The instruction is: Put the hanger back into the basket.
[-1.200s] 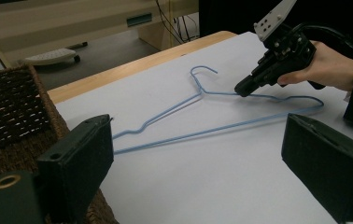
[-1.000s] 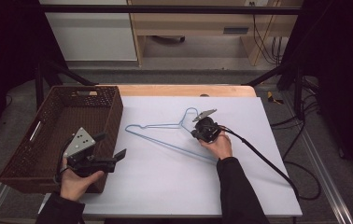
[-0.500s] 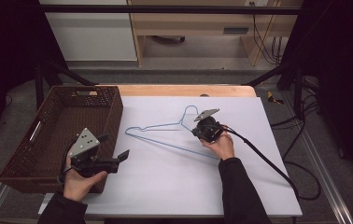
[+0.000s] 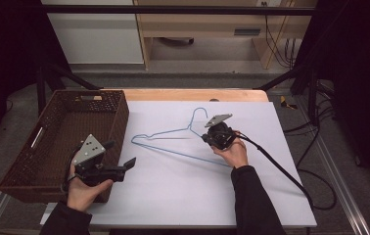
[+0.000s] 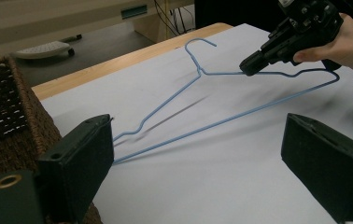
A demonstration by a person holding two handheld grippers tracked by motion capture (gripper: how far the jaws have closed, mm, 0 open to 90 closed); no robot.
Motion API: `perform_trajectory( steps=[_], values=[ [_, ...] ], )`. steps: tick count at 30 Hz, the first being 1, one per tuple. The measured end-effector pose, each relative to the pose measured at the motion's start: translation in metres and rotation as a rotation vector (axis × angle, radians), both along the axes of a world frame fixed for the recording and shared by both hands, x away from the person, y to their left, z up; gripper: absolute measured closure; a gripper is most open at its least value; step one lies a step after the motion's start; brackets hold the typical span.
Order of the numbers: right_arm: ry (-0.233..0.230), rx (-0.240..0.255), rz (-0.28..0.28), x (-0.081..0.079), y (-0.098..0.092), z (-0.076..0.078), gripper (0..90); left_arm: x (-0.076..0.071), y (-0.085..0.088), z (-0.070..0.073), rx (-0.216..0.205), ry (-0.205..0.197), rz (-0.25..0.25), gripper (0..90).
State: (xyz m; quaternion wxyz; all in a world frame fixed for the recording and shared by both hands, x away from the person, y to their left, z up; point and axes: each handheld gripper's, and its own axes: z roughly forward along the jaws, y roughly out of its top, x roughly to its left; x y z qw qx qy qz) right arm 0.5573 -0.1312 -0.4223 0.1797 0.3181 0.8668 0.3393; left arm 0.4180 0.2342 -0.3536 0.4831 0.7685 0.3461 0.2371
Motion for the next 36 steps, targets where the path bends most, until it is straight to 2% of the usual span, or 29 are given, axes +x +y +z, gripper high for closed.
perform_trajectory(
  steps=[7, 15, 25, 27, 28, 30, 32, 34, 36],
  values=[
    [-0.01, -0.003, 0.014, -0.004, 0.002, -0.001, 87.8, 0.008, -0.015, 0.003, -0.007, 0.02, -0.009, 9.8],
    [-0.023, 0.0, 0.03, -0.008, 0.003, 0.0, 87.7, 0.038, -0.041, 0.008, -0.038, 0.068, -0.015, 9.6],
    [-0.028, -0.004, 0.036, -0.012, 0.005, 0.0, 87.7, 0.069, -0.073, 0.009, -0.042, 0.083, -0.004, 10.4],
    [-0.028, -0.002, 0.04, -0.012, 0.005, 0.0, 87.7, 0.071, -0.077, 0.008, -0.055, 0.085, -0.001, 10.8],
    [-0.03, -0.001, 0.041, -0.013, 0.005, 0.0, 87.7, 0.078, -0.082, 0.007, -0.068, 0.091, 0.0, 11.2],
    [-0.028, 0.003, 0.039, -0.013, 0.005, 0.0, 87.7, 0.08, -0.084, 0.006, -0.069, 0.094, 0.001, 11.6],
    [-0.028, 0.0, 0.037, -0.013, 0.005, -0.001, 87.7, 0.091, -0.094, 0.002, -0.065, 0.109, 0.001, 11.8],
    [-0.031, 0.005, 0.039, -0.013, 0.005, -0.001, 87.7, 0.093, -0.096, 0.001, -0.065, 0.115, 0.001, 11.9],
    [-0.029, 0.006, 0.037, -0.012, 0.006, -0.002, 87.7, 0.102, -0.104, -0.003, -0.069, 0.127, -0.007, 12.6]
  ],
)
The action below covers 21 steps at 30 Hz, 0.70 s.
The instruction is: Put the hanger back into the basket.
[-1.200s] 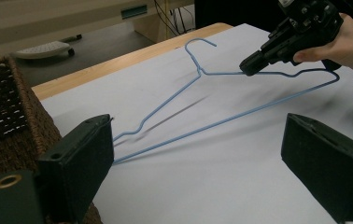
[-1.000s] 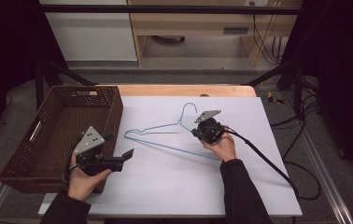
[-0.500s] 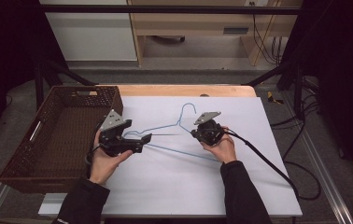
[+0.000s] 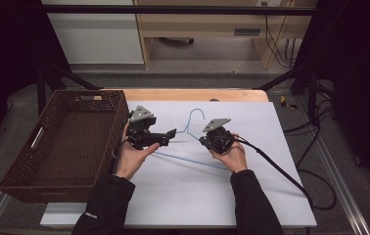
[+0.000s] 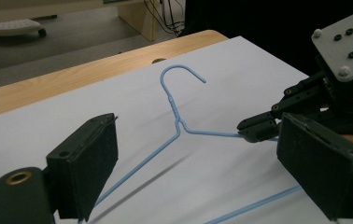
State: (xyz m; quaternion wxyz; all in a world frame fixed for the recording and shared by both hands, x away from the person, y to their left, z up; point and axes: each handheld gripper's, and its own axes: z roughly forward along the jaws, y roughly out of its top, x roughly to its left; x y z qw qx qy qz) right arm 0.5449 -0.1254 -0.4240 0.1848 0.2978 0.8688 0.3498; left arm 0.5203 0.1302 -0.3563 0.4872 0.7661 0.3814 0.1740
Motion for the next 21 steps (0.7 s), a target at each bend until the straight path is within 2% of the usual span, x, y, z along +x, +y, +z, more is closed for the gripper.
perform_trajectory(
  steps=[4, 5, 10, 17, 21],
  values=[
    [0.0, -0.005, 0.0, 0.0, 0.001, -0.001, 87.7, 0.011, -0.008, -0.006, 0.004, 0.014, -0.008, 14.3],
    [-0.001, -0.002, 0.001, 0.0, 0.001, -0.001, 87.7, 0.018, -0.013, -0.01, 0.008, 0.023, -0.009, 14.8],
    [-0.004, -0.005, 0.0, 0.0, 0.0, -0.001, 87.7, 0.034, -0.022, -0.022, 0.026, 0.054, -0.011, 16.4],
    [-0.005, -0.007, 0.006, -0.001, 0.0, -0.001, 87.7, 0.049, -0.032, -0.029, 0.043, 0.062, -0.009, 19.6],
    [-0.001, -0.006, 0.005, -0.001, 0.0, -0.001, 87.7, 0.059, -0.039, -0.034, 0.063, 0.082, -0.003, 21.5]
  ],
)
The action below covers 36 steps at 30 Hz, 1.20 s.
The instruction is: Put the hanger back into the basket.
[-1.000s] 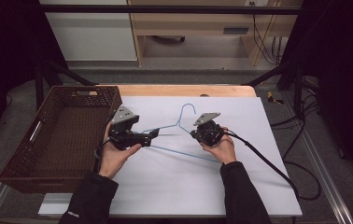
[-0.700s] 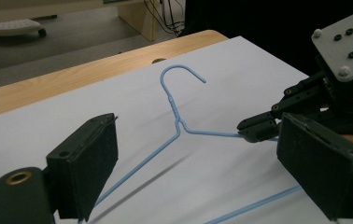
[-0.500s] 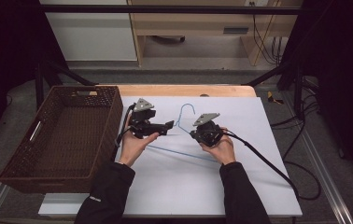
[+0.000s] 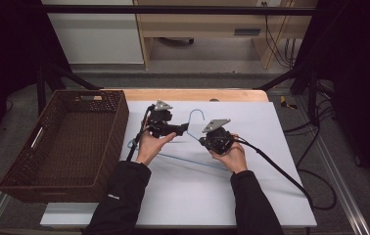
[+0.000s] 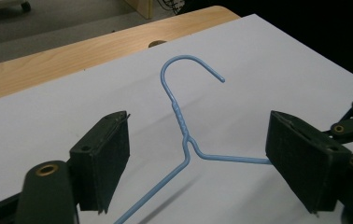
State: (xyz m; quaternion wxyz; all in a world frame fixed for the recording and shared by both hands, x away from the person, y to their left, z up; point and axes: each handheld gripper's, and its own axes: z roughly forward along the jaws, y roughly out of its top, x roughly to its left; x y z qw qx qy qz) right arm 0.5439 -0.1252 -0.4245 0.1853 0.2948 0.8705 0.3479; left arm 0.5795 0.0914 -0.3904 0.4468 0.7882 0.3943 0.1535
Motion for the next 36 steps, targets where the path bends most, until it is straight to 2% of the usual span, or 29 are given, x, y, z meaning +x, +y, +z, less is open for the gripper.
perform_trajectory(
  steps=[6, 8, 16, 18, 22, 24, 29, 32, 36],
  values=[
    [-0.002, 0.005, 0.005, 0.0, 0.0, 0.0, 87.7, 0.015, -0.012, -0.006, 0.037, 0.031, 0.011, 25.8],
    [0.0, 0.002, 0.004, -0.001, 0.0, 0.0, 87.7, 0.02, -0.017, -0.01, 0.061, 0.044, 0.008, 27.7],
    [-0.003, -0.002, 0.011, -0.002, 0.0, 0.0, 87.7, 0.03, -0.027, -0.023, 0.072, 0.077, 0.007, 41.4],
    [0.0, 0.001, 0.009, -0.003, 0.0, 0.0, 87.7, 0.033, -0.03, -0.031, 0.083, 0.104, 0.001, 44.8],
    [0.005, 0.007, 0.013, -0.004, 0.001, -0.001, 87.6, 0.034, -0.035, -0.038, 0.098, 0.113, -0.006, 52.5],
    [-0.001, 0.001, 0.018, -0.004, 0.001, -0.001, 87.6, 0.035, -0.038, -0.044, 0.115, 0.12, 0.011, 55.7],
    [0.0, -0.005, 0.023, -0.006, 0.001, -0.001, 87.7, 0.037, -0.039, -0.048, 0.094, 0.132, 0.01, 69.4],
    [0.002, -0.011, 0.024, -0.006, 0.001, -0.001, 87.6, 0.036, -0.04, -0.047, 0.111, 0.122, 0.012, 74.6],
    [0.005, -0.006, 0.027, -0.007, 0.002, -0.003, 87.6, 0.035, -0.039, -0.045, 0.099, 0.123, 0.025, 77.0]
  ],
)
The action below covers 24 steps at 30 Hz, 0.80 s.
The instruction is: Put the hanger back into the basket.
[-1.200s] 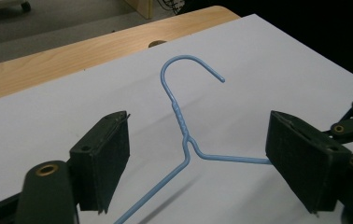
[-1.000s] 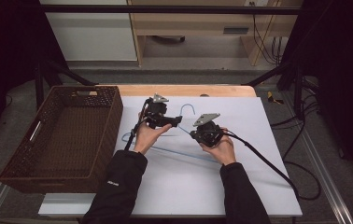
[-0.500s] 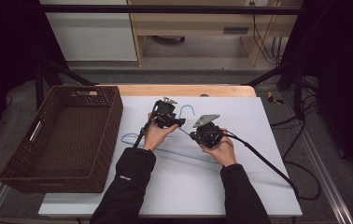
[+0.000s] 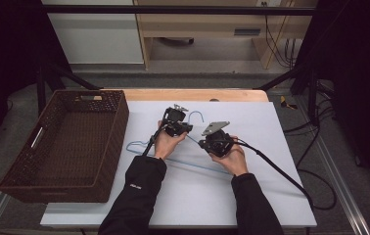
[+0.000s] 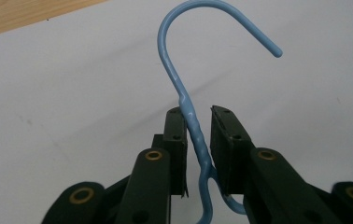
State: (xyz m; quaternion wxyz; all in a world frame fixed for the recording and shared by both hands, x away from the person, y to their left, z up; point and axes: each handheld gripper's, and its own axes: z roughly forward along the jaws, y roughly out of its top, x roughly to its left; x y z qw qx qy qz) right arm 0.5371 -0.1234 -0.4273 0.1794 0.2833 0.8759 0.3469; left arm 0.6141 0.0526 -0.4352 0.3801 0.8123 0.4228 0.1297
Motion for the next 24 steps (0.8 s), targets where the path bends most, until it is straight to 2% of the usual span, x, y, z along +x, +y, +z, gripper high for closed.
perform_trajectory(
  steps=[2, 7, 13, 20, 21, 24],
  values=[
    [0.002, -0.001, 0.002, 0.0, 0.0, 0.0, 87.6, -0.001, 0.0, 0.001, -0.004, -0.003, 0.006, 78.9],
    [0.007, 0.007, 0.007, -0.001, 0.002, -0.003, 87.2, -0.008, 0.0, 0.012, -0.062, -0.02, 0.031, 83.5],
    [0.006, 0.013, 0.008, -0.001, 0.002, -0.004, 87.0, -0.017, -0.001, 0.018, -0.074, -0.059, 0.053, 85.4],
    [0.014, 0.029, 0.011, -0.001, 0.001, -0.005, 86.3, -0.022, 0.001, 0.018, -0.079, -0.075, 0.079, 85.5],
    [0.0, 0.051, 0.009, -0.002, 0.002, -0.005, 80.3, -0.024, 0.0, 0.018, -0.078, -0.077, 0.076, 85.5],
    [0.01, 0.105, -0.008, 0.001, 0.004, -0.005, 77.1, -0.026, 0.0, 0.02, -0.076, -0.085, 0.067, 85.5]
  ],
)
